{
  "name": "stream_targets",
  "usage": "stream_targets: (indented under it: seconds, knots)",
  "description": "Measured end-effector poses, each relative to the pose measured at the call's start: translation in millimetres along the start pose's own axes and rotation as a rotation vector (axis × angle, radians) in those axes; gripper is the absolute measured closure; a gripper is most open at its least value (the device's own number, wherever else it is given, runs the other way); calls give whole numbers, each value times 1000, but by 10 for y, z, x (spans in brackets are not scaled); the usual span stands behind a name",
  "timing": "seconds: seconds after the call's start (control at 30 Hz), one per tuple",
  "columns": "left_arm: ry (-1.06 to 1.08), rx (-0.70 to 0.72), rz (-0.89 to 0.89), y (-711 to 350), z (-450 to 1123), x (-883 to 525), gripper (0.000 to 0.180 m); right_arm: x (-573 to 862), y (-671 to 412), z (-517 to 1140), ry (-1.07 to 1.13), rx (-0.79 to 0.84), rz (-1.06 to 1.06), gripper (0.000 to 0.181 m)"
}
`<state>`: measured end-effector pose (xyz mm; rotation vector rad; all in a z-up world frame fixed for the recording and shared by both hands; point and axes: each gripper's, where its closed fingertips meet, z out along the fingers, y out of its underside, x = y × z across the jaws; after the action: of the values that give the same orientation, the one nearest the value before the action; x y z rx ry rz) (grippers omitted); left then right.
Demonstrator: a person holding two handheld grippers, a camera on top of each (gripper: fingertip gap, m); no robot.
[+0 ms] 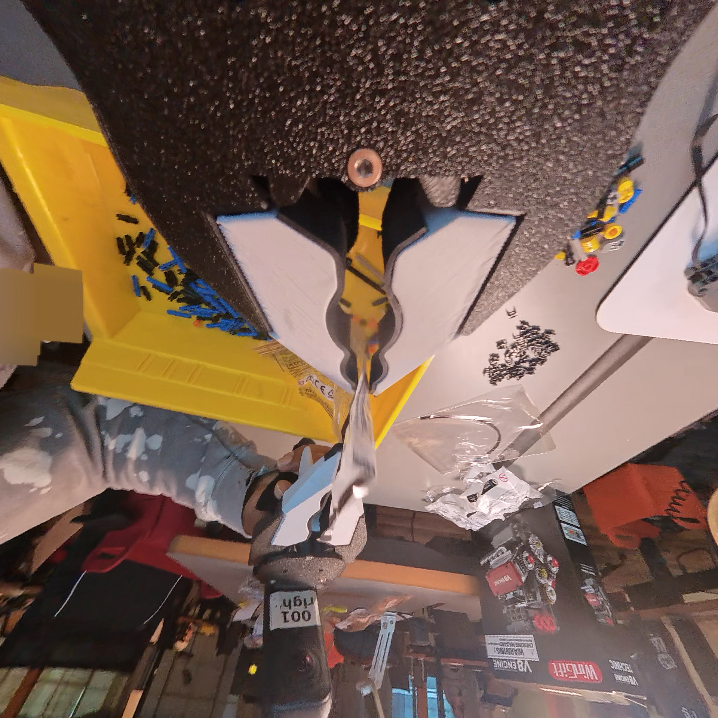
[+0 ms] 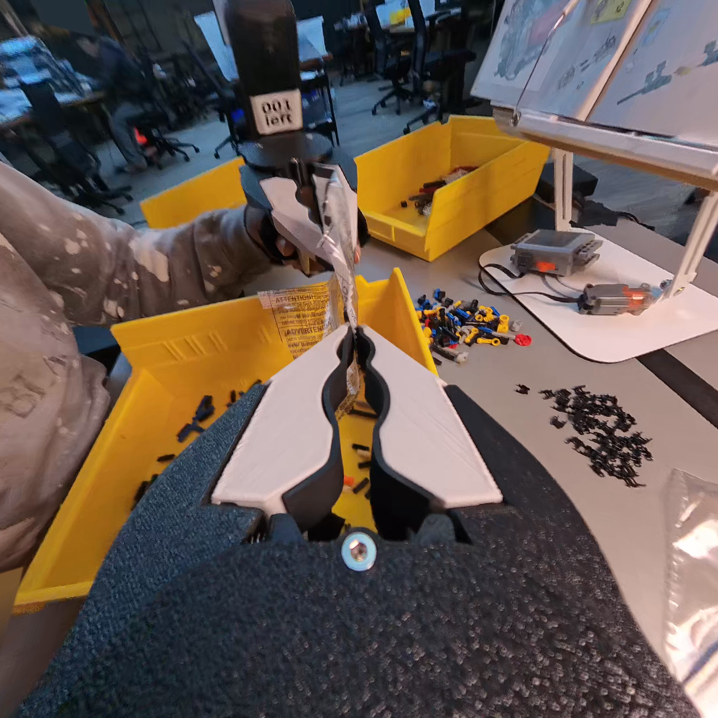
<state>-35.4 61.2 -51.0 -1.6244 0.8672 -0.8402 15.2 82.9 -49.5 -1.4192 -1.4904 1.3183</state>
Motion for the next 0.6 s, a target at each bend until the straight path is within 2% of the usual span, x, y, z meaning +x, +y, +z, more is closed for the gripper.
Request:
stream_targets:
  seconds: [0.07, 0.1, 0.13, 0.2, 0.43, 0.6]
  knots:
    - [34, 5, -58, 4, -2, 13, 160, -25, -124, -61, -39, 76, 59, 181]
    - [55, -1, -73, 14, 8, 41, 159, -23, -148, -82, -47, 91, 75, 181]
    - [77, 0, -78, 11, 21, 79, 161, -39, -167, -97, -62, 104, 85, 181]
    - [118, -7, -79, 14, 49, 165, 180, -54, -208, -108, -86, 131, 126, 181]
    - [180, -2, -41, -74, -24, 292, 180, -69, -331, -97, -241, 257, 419, 181]
    - [254, 19, -165, -89, -39, 323, 180, -75, -316, -84, -239, 253, 403, 176]
